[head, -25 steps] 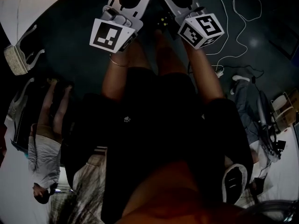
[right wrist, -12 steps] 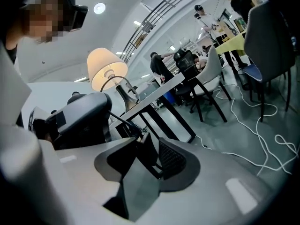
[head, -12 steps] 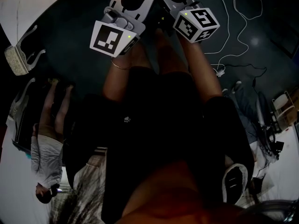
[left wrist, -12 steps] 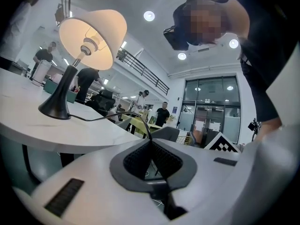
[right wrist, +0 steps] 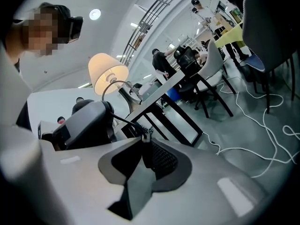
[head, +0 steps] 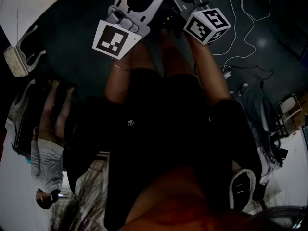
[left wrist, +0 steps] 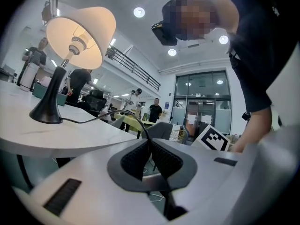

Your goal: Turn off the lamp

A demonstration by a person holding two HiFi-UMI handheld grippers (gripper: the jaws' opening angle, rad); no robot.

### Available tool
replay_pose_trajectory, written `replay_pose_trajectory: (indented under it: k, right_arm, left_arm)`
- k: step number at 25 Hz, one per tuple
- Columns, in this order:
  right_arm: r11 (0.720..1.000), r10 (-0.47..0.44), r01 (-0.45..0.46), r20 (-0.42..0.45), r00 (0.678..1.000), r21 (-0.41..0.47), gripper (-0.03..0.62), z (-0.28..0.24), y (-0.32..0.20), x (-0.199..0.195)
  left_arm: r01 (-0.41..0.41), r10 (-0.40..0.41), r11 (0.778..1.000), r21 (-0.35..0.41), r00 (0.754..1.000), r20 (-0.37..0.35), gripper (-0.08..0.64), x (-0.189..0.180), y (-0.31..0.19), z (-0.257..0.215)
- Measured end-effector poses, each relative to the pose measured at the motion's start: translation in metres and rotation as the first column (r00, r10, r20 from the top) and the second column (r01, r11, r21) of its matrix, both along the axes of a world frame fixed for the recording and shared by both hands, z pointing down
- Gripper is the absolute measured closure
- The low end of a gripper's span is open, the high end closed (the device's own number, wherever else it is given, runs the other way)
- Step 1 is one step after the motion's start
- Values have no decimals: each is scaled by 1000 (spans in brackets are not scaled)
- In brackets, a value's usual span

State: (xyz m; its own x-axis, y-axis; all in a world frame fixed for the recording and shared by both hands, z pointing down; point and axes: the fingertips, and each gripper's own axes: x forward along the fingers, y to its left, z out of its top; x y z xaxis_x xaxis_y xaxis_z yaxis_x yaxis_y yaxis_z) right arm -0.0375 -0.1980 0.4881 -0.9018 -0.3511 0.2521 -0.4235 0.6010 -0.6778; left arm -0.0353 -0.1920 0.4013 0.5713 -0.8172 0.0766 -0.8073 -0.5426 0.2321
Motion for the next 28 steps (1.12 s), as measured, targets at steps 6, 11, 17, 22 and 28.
replay_pose_trajectory:
  k: [6, 11, 17, 22, 28]
  right_arm:
    - [995, 44, -36, 87, 995, -93, 531, 1, -8, 14]
    - [993, 41, -22, 159, 986, -119, 531, -9, -11, 22]
    - [988, 43, -1, 272, 961, -153, 532, -22, -19, 39]
    - [986, 29, 26, 317, 948, -167, 532, -22, -30, 48]
    - [972, 38, 61, 410, 911, -227, 532, -28, -32, 43]
  left_arm:
    - [-11, 12, 1000, -19, 998, 65, 530, 6, 2, 18]
    - [-10, 14, 999, -45, 995, 98, 497, 4, 3, 33]
    - [-31, 37, 997, -65, 995, 98, 486, 4, 6, 50]
    - [-66, 74, 995, -76, 991, 108, 474, 12, -1, 67]
    - [-90, 104, 990, -112, 986, 130, 468, 13, 2, 86]
